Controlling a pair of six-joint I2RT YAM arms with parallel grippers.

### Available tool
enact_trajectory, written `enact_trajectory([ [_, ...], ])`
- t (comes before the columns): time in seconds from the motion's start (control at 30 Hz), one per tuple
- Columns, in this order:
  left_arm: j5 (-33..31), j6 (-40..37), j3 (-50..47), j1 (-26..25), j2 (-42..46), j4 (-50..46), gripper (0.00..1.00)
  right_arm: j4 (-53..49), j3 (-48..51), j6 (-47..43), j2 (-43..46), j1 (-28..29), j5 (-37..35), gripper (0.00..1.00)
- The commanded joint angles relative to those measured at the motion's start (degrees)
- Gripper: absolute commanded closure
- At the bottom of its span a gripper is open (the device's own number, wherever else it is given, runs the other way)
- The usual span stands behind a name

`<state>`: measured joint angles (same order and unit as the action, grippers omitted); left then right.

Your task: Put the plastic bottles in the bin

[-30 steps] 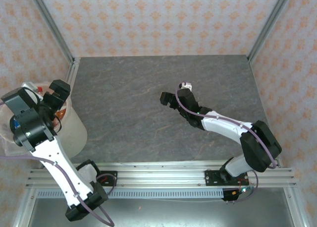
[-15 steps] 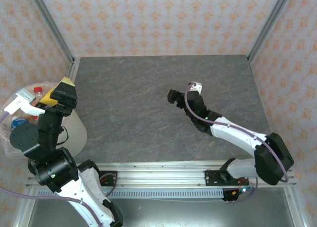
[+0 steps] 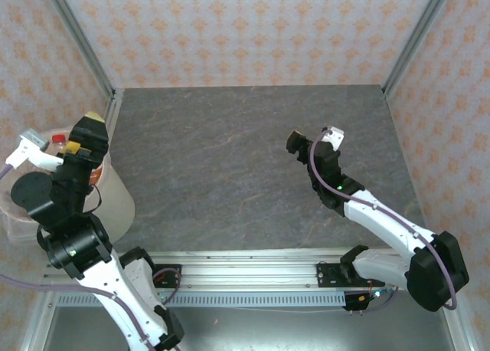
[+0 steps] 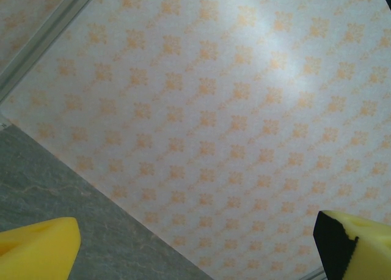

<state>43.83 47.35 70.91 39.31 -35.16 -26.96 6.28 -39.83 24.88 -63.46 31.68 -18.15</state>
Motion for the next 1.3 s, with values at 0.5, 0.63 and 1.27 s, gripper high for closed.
enact_trajectory([
  [0.5,-48.4,-27.9,0.9,-53.9,-31.9,-1.0,0.0,-6.8,6.6,-7.4,8.6,-11.8,-9.4,0.01],
  [0.63,-51.9,-27.2,-11.3,-54.3,-30.9,3.0,0.0,-3.6,8.8,-11.3,7.3,-21.6,-8.9,0.01],
  [1.27,-63.2,-43.0,-41.3,-45.1,-34.4,40.1,0.0,27.6,12.4,-22.3,-18.7,-35.3,19.5,0.01],
])
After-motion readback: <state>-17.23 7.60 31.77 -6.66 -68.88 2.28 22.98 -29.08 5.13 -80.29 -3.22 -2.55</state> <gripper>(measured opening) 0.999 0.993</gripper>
